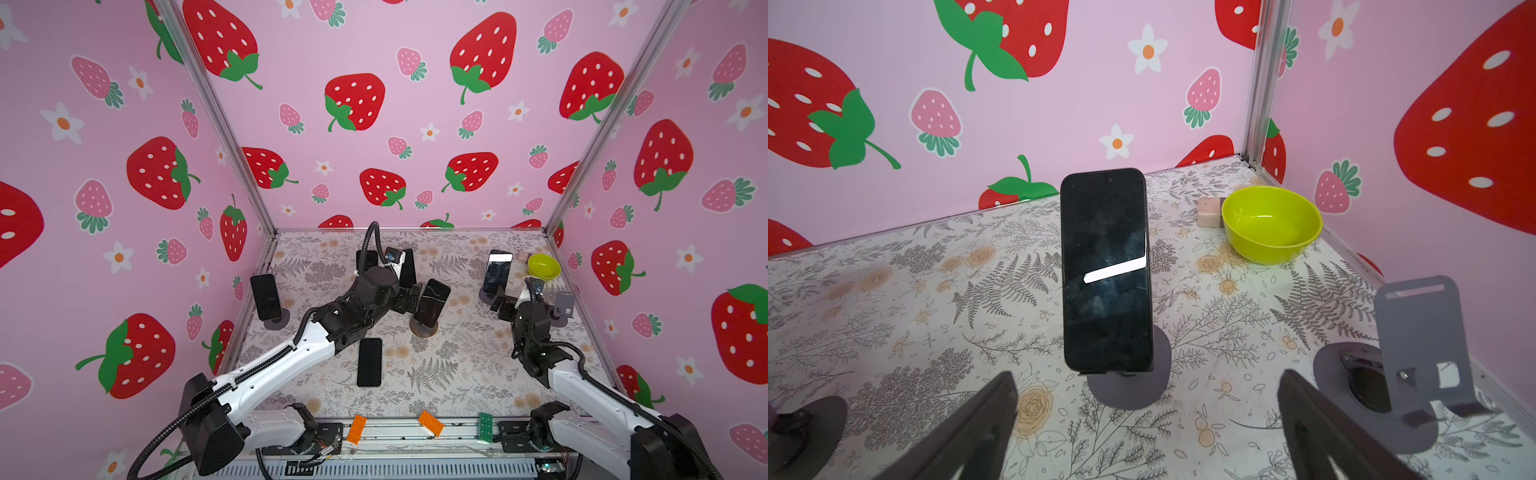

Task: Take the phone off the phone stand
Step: 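Swing right gripper to the stand by the green bowl while left arm reaches forward, then close the right gripper on the phone's top edge beside the green bowl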

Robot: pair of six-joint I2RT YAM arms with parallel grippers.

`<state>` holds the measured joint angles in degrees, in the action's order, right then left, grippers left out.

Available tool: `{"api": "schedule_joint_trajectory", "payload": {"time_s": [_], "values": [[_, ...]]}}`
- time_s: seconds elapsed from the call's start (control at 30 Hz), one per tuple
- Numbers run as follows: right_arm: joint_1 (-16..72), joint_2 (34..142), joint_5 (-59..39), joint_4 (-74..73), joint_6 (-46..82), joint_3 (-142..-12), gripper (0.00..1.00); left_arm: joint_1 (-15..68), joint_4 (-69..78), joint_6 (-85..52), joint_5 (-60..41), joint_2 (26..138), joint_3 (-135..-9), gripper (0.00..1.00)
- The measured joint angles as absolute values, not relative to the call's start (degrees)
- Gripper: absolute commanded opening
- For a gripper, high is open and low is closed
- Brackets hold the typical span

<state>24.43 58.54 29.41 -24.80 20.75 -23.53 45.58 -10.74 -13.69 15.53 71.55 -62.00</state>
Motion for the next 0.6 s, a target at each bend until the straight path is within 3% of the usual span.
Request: {"api": "schedule_joint_trajectory", "payload": {"time_s": [0.2, 0.5, 0.6], "values": [[20.71, 65.98, 25.23, -19.03, 20.78, -35.51, 1.0, 45.54, -17.56, -16.64, 21.5, 74.91, -65.82, 0.99], [18.57, 85.34, 25.89, 2.61, 20.99, -66.19, 1.0, 44.45, -24.71, -19.75, 25.1, 72.12, -66.67, 0.99], [18.52, 86.83, 26.11, 5.61, 20.23, -68.29, 1.0, 44.36, -24.56, -20.51, 25.02, 69.95, -66.0, 0.99]]}}
